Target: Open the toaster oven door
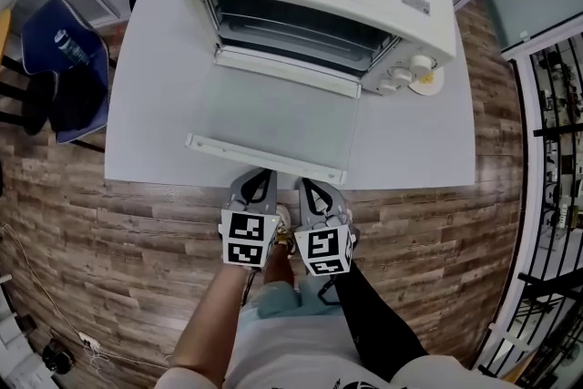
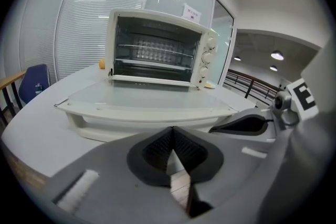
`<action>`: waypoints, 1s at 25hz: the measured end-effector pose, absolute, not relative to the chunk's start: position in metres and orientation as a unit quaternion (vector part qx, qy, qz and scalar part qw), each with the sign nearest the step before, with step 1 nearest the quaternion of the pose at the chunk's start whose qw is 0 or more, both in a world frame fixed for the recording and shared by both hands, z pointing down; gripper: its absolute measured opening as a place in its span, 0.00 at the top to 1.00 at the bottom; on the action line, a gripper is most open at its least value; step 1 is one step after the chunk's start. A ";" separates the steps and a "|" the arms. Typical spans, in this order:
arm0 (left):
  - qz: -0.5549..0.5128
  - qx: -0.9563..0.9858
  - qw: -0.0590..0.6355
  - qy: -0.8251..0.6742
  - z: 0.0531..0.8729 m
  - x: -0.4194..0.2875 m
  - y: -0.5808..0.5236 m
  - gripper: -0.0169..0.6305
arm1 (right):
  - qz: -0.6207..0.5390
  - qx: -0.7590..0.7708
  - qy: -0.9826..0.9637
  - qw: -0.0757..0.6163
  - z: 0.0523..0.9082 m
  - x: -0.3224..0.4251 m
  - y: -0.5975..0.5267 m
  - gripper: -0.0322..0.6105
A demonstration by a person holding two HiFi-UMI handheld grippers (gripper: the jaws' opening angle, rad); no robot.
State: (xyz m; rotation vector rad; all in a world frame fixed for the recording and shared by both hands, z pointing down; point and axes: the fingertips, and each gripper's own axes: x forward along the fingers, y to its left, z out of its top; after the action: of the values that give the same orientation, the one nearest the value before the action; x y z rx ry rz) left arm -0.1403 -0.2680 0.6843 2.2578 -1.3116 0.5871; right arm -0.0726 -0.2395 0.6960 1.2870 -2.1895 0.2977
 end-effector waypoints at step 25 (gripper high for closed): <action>0.129 0.818 0.085 -0.554 0.467 -0.092 -0.292 0.88 | 0.001 0.515 -0.850 0.110 0.446 0.035 -0.303 0.95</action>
State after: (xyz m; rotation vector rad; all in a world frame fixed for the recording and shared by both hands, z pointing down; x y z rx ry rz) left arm -0.0923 -0.2923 0.4667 2.4390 -1.6511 0.3849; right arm 0.0350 -0.3031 0.4461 1.5135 -2.4983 0.0016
